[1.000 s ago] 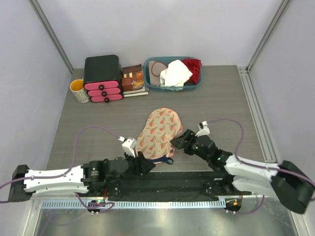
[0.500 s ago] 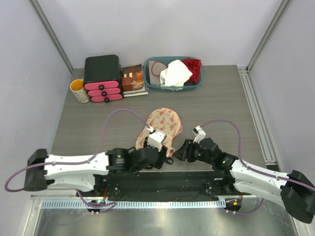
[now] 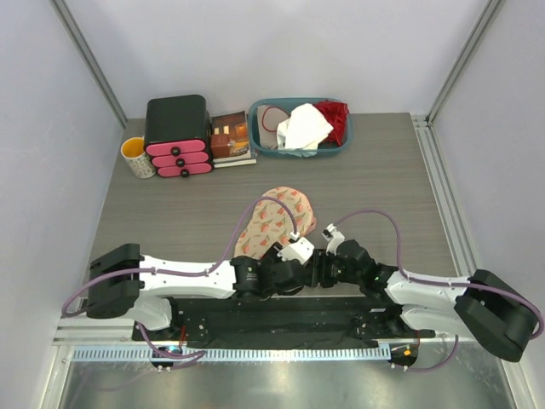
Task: Place the bra in the laundry bag and zip it closed
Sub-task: Adjust the bra in the laundry bag.
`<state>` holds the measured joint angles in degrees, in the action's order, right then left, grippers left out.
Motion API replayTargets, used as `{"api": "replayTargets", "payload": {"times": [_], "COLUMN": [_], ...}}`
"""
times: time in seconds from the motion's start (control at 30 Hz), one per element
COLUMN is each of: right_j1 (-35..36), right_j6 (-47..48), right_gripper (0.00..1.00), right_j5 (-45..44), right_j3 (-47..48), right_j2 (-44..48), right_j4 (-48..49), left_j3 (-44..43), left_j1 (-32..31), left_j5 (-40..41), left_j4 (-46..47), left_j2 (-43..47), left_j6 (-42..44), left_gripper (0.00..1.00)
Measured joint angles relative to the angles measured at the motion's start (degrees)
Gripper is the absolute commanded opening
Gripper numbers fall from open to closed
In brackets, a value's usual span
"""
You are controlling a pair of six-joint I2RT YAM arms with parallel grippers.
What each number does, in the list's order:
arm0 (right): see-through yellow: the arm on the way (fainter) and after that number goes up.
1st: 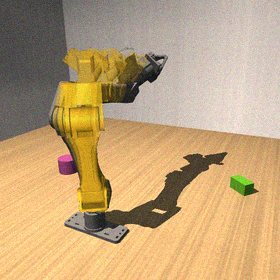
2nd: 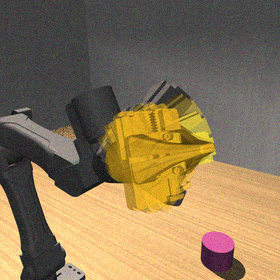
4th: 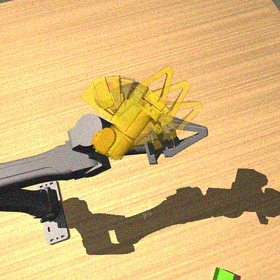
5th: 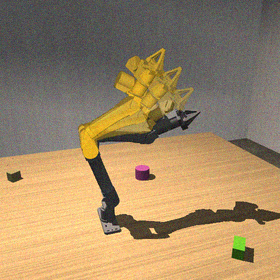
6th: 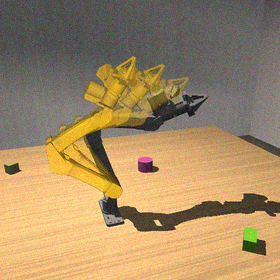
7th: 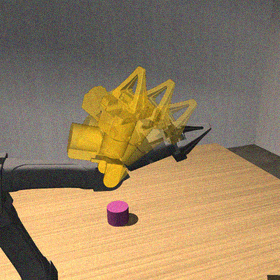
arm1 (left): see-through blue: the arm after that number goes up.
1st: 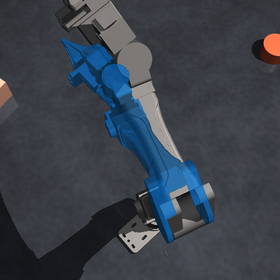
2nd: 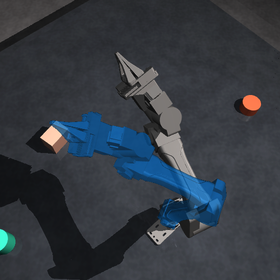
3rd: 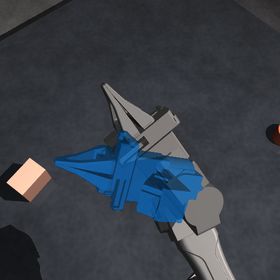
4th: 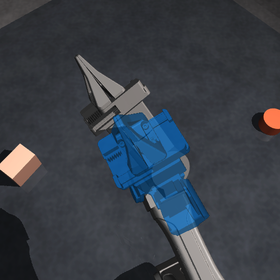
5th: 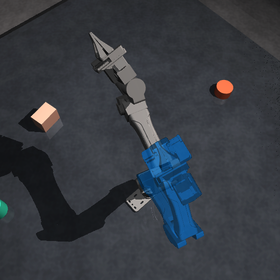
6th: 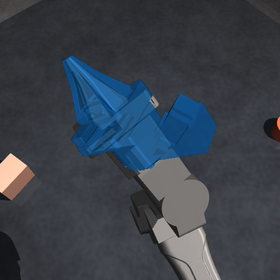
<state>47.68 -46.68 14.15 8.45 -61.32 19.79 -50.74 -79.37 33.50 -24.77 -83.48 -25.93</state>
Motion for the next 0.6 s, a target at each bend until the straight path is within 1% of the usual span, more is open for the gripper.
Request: {"api": "replayTargets", "payload": {"times": [0.07, 0.1, 0.17, 0.2, 0.27, 0.37, 0.43, 0.47, 0.5, 0.57, 0.6], "right_j1": [0.0, 0.02, 0.2, 0.31, 0.66, 1.01, 1.16, 1.29, 1.38, 1.55, 1.62], "right_j6": [-0.13, -0.24, -0.5, -0.59, -0.72, -1.05, -1.27, -1.31, -1.31, -1.31, -1.36], "right_gripper": [0.5, 0.49, 0.46, 0.43, 0.39, 0.33, 0.3, 0.27, 0.23, 0.2, 0.15], "right_j5": [0.63, 1.01, 1.49, 1.64, 1.88, 1.88, 1.88, 1.88, 1.88, 1.88, 1.88], "right_j3": [0.0, 0.0, 0.02, 0.02, 0.02, 0.02, 0.02, 0.02, 0.02, 0.02, 0.02], "right_j2": [-2.12, -3.39, -5.73, -6.51, -8.28, -9.86, -10.49, -10.69, -10.75, -10.84, -10.84], "right_j4": [2.54, 3.96, 6.82, 7.78, 9.9, 11.39, 11.8, 11.91, 11.93, 11.93, 11.98], "left_j3": [-0.35, -0.66, -1.4, -1.73, -1.95, -1.95, -1.95, -1.95, -1.95, -1.95, -1.95], "left_j1": [-0.02, -0.02, -0.02, -0.02, -0.02, -0.02, -0.02, -0.02, -0.02, -0.02, 0.0], "left_j5": [0.94, 1.46, 2.38, 2.73, 3.72, 4.96, 5.62, 5.88, 6.01, 6.21, 6.29], "left_j4": [-0.17, -0.42, -0.87, -1.07, -1.27, -1.4, -1.42, -1.44, -1.46, -1.46, -1.46], "left_j2": [-1.2, -2.01, -3.76, -4.37, -5.07, -5.05, -5.05, -5.05, -5.05, -5.05, -5.05], "left_j6": [0.33, 0.5, 0.7, 0.74, 0.63, 0.66, 0.7, 0.68, 0.66, 0.74, 0.79], "left_gripper": [0.46, 0.41, 0.39, 0.35, 0.32, 0.24, 0.15, 0.12, 0.05, 0.0, 0.0]}}
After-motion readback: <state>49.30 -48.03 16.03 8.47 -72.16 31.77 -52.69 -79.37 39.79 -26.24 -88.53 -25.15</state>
